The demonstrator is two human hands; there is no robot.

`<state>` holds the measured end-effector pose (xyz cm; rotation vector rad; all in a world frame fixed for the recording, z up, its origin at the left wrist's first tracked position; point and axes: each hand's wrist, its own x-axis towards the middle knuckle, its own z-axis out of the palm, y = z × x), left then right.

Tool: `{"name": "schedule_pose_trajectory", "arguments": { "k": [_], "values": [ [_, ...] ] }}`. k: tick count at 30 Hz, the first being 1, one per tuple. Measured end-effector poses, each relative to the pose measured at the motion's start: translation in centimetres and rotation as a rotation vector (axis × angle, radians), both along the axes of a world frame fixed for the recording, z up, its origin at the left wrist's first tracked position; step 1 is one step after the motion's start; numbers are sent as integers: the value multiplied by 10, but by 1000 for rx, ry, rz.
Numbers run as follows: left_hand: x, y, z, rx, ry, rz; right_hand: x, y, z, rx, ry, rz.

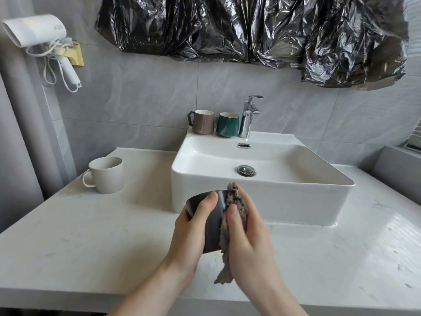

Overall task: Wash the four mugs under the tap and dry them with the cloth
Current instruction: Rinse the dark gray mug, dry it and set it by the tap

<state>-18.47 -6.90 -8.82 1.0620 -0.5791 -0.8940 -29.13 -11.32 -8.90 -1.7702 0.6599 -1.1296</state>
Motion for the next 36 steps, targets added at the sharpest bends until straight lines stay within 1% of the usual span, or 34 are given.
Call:
{"name": "schedule_pose_trajectory", "arguments": {
  "k": [3, 4, 5, 6, 7, 8, 9, 12, 13, 14, 15, 17, 18, 19, 22, 23, 24, 25, 26, 28, 30, 31, 32, 33, 34, 36],
  "values": [
    [0, 1, 6, -28, -40, -43, -1, 18, 3, -294, 83, -20],
    [-1, 1, 7, -23, -44, -42, -2, 13, 3, -323, 72, -8],
    [-1, 1, 6, -17, -44, -34, -2, 4, 6, -255, 51, 19],
    [-1, 1, 5, -7, -42, -28, 0, -6, 10, -111, 18, 49],
    [-1, 1, 3, -3, -46, -21, 1, -14, 14, 25, 30, 64],
    [-1, 1, 2, -8, -43, -7, 0, -14, 17, 89, 19, 79],
    [0, 1, 4, -20, -38, 7, -1, -8, 16, 56, 19, 76],
    [0, 1, 10, -66, -50, -5, 1, 19, 3, -320, 101, -17],
    [-1, 1, 10, -63, -61, -4, 2, 20, 0, -392, 106, -27],
    [-1, 1, 9, -49, -56, 6, 2, 14, -3, -374, 86, -10],
    [-1, 1, 7, -37, -53, 19, 1, 6, 2, -264, 45, 8],
    [0, 1, 2, -17, -38, 39, 2, -8, 9, 56, 3, 44],
    [0, 0, 1, -17, -30, 52, 2, -8, 10, 135, -1, 63],
    [1, -1, 1, -18, -9, 64, 3, -1, 7, 98, 25, 68],
    [5, -5, 4, -29, 74, 67, 7, 23, -12, -423, 157, -40],
    [5, -5, 5, -31, 92, 61, 9, 24, -20, -566, 182, -68],
    [5, -5, 5, -22, 93, 73, 8, 21, -25, -625, 183, -63],
    [5, -4, 6, -15, 82, 98, 7, 18, -27, -617, 166, -65],
    [5, -4, 5, -17, 75, 119, 4, 16, -27, -566, 135, -65],
    [6, -4, 4, -38, 106, 147, 0, 17, -19, -326, 87, -3],
    [6, -3, 4, -52, 162, 146, 1, 11, -11, -7, -7, 46],
    [6, -3, 5, -71, 175, 148, 1, 8, -11, 98, -96, 63],
    [5, -3, 7, -80, 181, 145, 2, 8, -11, 140, -157, 71],
    [3, -1, 12, -75, 192, 142, 3, 12, -12, 122, -171, 65],
    [3, 0, 14, -65, 208, 132, 4, 18, -13, 51, -153, 42],
    [2, 1, 20, -53, 304, 2, 4, 23, -18, -244, -95, -15]
  ]
}}
